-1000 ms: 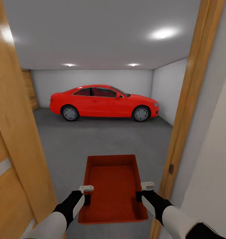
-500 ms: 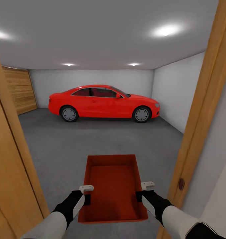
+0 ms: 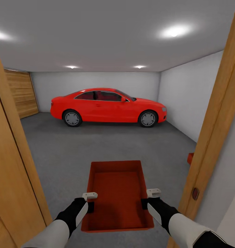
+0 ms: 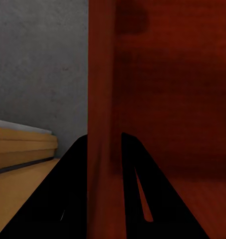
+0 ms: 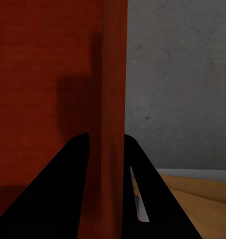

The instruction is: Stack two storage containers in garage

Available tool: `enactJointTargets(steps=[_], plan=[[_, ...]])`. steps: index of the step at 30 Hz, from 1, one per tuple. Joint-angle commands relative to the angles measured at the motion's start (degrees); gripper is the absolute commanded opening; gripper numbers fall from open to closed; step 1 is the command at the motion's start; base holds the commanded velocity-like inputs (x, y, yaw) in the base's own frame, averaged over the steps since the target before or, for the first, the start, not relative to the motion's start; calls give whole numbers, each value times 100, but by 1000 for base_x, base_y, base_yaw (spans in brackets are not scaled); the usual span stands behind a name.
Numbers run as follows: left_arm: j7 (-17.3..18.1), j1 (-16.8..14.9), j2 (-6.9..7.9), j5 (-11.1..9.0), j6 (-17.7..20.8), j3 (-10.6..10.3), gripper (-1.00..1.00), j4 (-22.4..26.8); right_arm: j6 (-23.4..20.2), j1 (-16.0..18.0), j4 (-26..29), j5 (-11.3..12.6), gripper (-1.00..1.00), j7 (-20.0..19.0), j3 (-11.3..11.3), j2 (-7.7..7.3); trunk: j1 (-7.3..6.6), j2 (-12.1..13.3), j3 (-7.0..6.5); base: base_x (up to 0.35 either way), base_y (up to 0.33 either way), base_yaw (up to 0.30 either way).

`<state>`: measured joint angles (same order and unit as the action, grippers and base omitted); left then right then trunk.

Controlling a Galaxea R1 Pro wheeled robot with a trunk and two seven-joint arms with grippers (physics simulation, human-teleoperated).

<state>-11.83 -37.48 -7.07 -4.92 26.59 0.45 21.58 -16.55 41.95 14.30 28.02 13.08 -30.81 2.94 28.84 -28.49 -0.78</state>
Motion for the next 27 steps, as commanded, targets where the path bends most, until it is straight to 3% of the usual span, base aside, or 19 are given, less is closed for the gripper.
enactJointTargets(steps=[1,13,27], plan=[[-100,4,277,84,48,-35,-100,-66,143,7,28,2,-100,37,-65,-4,2,-4,1,1,2,0],[-102,4,277,85,53,-35,-100,-66,143,7,28,2,-100,37,-65,-4,2,-4,1,21,0,0],[-92,4,284,83,56,-35,-100,-66,143,7,28,2,-100,37,-65,-4,2,-4,1,302,0,0]])
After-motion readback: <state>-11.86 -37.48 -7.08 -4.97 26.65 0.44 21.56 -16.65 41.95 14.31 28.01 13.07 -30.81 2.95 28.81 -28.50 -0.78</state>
